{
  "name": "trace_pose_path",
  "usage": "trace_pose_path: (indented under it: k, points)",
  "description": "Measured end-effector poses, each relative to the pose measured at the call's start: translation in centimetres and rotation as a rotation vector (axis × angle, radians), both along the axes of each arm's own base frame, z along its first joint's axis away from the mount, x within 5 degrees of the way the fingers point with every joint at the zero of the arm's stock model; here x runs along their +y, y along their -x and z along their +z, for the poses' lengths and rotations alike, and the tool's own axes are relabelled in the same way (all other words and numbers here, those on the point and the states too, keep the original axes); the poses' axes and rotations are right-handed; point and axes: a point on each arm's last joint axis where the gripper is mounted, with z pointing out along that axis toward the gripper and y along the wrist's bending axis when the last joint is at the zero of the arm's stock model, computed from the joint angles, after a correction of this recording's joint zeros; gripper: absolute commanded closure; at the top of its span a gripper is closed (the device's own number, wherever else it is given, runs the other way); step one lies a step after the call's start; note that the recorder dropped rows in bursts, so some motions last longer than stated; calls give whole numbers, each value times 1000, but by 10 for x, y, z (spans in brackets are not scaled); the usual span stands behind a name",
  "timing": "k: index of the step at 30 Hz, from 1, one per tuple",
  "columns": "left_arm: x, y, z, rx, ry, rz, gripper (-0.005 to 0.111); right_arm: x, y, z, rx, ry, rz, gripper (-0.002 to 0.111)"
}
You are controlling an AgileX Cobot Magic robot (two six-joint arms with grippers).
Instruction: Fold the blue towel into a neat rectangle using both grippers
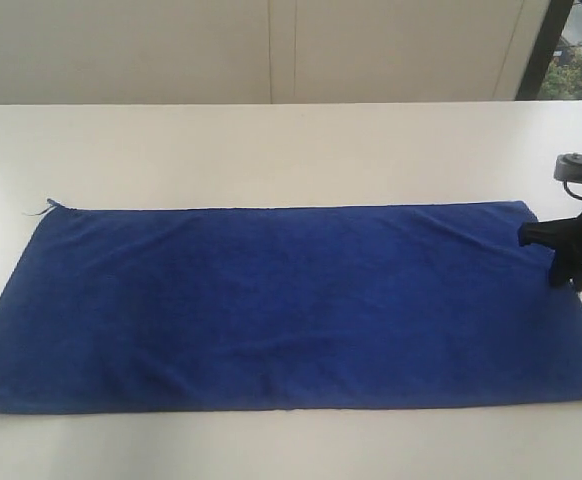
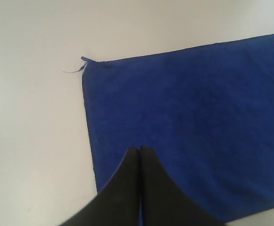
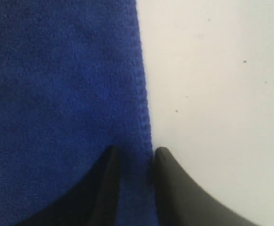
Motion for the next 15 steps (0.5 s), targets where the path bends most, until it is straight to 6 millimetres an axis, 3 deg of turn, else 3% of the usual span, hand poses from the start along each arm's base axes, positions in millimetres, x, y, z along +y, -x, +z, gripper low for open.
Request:
trace_pose_path:
  k: [1, 15]
  points:
    - [0, 0, 0, 0, -1, -1, 107, -1, 0, 0, 0, 0, -2, 108]
    - [0, 0, 0, 0, -1, -1, 107, -9, -2, 2, 37, 22, -12, 108]
